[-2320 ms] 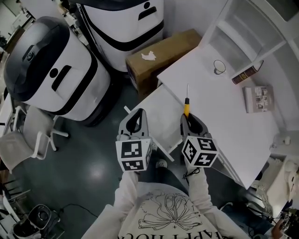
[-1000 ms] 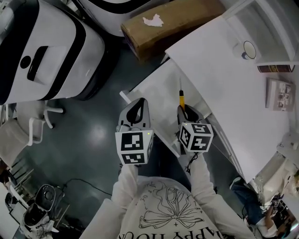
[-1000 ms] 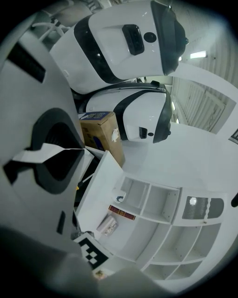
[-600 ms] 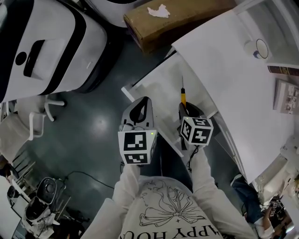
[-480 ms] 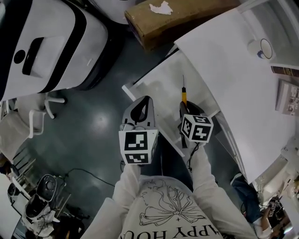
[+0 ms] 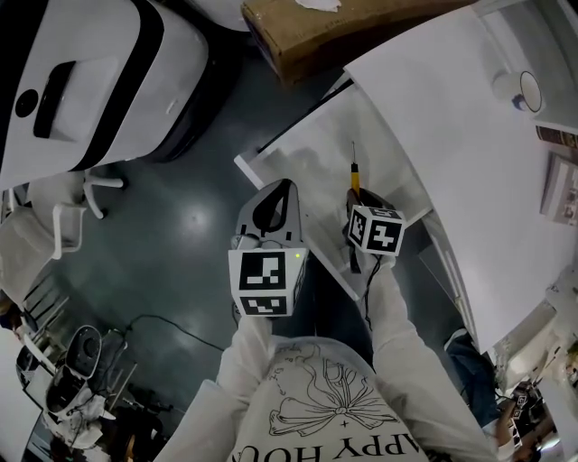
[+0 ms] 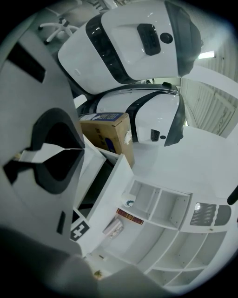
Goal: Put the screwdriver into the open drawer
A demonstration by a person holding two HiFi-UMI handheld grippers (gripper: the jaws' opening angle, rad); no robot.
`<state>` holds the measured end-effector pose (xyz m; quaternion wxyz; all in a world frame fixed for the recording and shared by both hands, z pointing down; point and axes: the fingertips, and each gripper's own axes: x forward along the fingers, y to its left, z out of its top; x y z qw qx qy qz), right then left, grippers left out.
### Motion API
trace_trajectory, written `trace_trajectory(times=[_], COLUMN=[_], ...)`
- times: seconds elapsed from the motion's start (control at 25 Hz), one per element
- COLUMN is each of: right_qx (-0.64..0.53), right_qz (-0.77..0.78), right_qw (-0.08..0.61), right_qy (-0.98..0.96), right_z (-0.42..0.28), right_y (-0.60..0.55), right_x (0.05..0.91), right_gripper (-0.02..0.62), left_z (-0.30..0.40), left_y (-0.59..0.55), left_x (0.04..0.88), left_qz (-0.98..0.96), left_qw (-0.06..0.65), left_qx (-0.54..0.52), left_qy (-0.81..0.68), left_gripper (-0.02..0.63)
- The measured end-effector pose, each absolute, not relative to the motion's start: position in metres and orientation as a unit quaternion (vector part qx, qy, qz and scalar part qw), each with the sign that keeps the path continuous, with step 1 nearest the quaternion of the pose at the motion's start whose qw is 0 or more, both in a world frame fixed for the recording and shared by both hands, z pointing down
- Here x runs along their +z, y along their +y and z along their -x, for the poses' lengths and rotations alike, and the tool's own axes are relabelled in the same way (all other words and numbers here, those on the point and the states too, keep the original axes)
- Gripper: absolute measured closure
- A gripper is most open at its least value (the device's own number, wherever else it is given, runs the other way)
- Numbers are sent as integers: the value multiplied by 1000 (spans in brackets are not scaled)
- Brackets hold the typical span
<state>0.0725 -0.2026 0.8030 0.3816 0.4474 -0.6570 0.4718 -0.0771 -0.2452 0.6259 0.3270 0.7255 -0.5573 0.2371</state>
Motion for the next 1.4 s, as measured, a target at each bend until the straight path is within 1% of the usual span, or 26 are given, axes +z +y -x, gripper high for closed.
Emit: trace_trajectory(times=[0.76, 0.96, 1.08, 1.16, 1.24, 1.4], right_qx=[476, 473, 467, 453, 439, 412], right_qz=[-433, -441, -445, -453, -465, -491], right_qw=[437, 419, 401, 389, 376, 329], right_qy=[-628, -638, -650, -662, -671, -693], right_z=[-78, -77, -75, -75, -76, -75], right_y=[-197, -201, -204, -213, -221, -232], right_x=[838, 824, 809, 795, 774, 717], right_gripper=[522, 480, 473, 479, 503, 534], left_z=[74, 72, 71, 69, 67, 66], left_y=[-246, -243, -241, -244, -245, -244], left_x=[630, 623, 614, 605, 593, 564], left_qz=[-725, -725, -728, -733, -738, -744], left_qw=[331, 328, 325, 316, 306, 286], left_qx=[237, 236, 230, 222, 215, 199], left_qy=[-556, -557, -559, -560, -562, -569], left_gripper=[600, 600, 600, 600, 600, 600])
